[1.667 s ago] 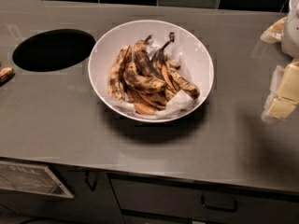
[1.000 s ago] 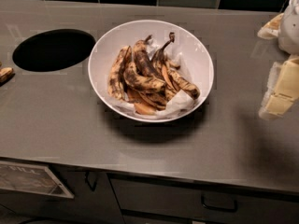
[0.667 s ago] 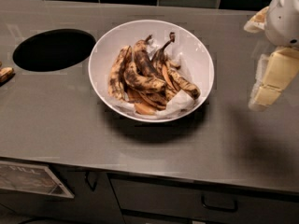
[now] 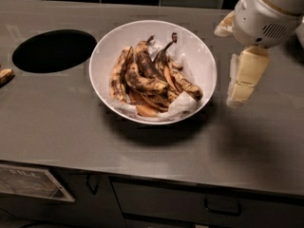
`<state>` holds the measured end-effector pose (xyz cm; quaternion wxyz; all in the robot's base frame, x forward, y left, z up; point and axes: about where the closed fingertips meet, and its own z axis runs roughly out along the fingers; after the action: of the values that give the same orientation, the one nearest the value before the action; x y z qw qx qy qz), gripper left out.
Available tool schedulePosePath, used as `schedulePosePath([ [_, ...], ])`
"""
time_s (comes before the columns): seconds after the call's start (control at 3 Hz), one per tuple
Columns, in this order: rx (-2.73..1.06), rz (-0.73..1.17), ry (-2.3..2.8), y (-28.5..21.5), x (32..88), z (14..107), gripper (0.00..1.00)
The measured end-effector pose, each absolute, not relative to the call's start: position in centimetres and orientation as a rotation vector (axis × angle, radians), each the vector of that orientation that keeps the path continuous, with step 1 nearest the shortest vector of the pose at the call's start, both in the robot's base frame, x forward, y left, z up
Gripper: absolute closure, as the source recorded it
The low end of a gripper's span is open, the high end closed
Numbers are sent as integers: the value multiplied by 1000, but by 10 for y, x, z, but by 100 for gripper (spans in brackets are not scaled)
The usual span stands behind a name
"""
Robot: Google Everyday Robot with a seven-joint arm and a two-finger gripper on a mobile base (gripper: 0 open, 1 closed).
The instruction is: Pick banana from white bowl
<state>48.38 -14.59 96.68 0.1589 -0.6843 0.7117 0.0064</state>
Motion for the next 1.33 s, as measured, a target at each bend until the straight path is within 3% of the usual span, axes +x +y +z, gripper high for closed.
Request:
schedulePosePath([
  [1.33,-2052,-9,1875,-93,495,975,0],
])
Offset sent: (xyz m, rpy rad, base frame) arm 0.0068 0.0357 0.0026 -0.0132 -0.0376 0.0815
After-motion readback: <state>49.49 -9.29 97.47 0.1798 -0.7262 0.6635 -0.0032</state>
